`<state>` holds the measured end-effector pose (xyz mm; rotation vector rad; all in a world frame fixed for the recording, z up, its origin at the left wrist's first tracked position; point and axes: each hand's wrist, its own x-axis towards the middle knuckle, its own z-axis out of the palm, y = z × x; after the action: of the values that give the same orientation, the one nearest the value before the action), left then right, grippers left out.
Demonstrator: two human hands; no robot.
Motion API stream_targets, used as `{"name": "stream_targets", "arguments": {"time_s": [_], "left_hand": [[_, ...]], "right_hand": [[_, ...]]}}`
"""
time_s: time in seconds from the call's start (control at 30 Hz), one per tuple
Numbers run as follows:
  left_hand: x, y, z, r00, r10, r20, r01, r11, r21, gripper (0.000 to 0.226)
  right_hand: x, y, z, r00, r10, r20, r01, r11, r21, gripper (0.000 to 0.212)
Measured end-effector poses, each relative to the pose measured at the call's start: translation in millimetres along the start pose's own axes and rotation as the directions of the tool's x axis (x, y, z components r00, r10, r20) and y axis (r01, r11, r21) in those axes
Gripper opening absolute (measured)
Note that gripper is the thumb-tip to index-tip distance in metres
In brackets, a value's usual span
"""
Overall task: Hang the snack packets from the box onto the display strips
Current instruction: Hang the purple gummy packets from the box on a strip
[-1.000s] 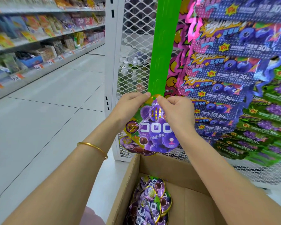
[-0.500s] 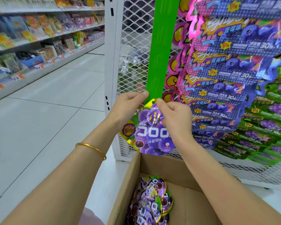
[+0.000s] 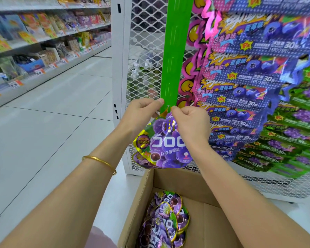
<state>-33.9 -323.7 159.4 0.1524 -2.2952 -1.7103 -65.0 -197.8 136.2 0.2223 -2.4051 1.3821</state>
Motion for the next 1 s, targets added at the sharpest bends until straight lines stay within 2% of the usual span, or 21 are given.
{"name": "stream_targets", "arguments": {"time_s": [0.13, 0.3, 0.43, 0.47, 0.57, 0.63, 0.7, 0.87, 0.93, 1.0], "left_hand": [[0, -3, 0, 1.000, 0.010, -0.008, -0.010, 1.000, -0.001, 0.030], [-1, -10, 1, 0.999, 0.042, -0.017, -0.041, 0.996, 0.078, 0.034], [-5, -19, -4, 0.998, 0.057, -0.003, -0.055, 0.986, 0.156, 0.012], [-5, -23, -6, 0.997, 0.077, -0.013, -0.072, 0.973, 0.219, 0.019], [-13, -36, -12, 0.993, 0.097, -0.067, -0.063, 0.919, 0.390, 0.037], [-22, -45, -13, 0.997, -0.008, -0.082, 0.034, 0.946, 0.324, 0.025], [-30, -58, -13, 0.991, -0.134, -0.029, 0.137, 0.959, 0.248, 0.016], [-39, -88, -18, 0.942, -0.302, 0.150, 0.242, 0.915, 0.322, 0.017], [-37, -94, -22, 0.932, -0.325, 0.163, 0.255, 0.904, 0.344, 0.016], [-35, -99, -25, 0.924, -0.348, 0.159, 0.273, 0.891, 0.362, 0.015]], "right_hand": [[-10, 16, 7, 0.998, 0.005, 0.063, -0.004, 1.000, -0.012, 0.058], [-20, 39, 13, 0.987, -0.061, 0.152, 0.049, 0.996, 0.079, 0.049], [-50, 74, 12, 0.961, 0.067, 0.269, -0.092, 0.992, 0.083, 0.025], [-60, 89, 14, 0.945, 0.126, 0.301, -0.154, 0.986, 0.071, 0.020], [-87, 141, 26, 0.857, 0.312, 0.409, -0.307, 0.948, -0.080, 0.034], [-102, 172, 38, 0.777, 0.405, 0.483, -0.335, 0.914, -0.227, 0.035], [-116, 202, 54, 0.679, 0.494, 0.543, -0.344, 0.868, -0.359, 0.036], [-156, 259, 92, 0.438, 0.671, 0.599, -0.268, 0.733, -0.625, 0.046], [-169, 272, 102, 0.407, 0.714, 0.569, -0.251, 0.687, -0.682, 0.046], [-176, 281, 110, 0.412, 0.751, 0.516, -0.292, 0.645, -0.706, 0.040]]}}
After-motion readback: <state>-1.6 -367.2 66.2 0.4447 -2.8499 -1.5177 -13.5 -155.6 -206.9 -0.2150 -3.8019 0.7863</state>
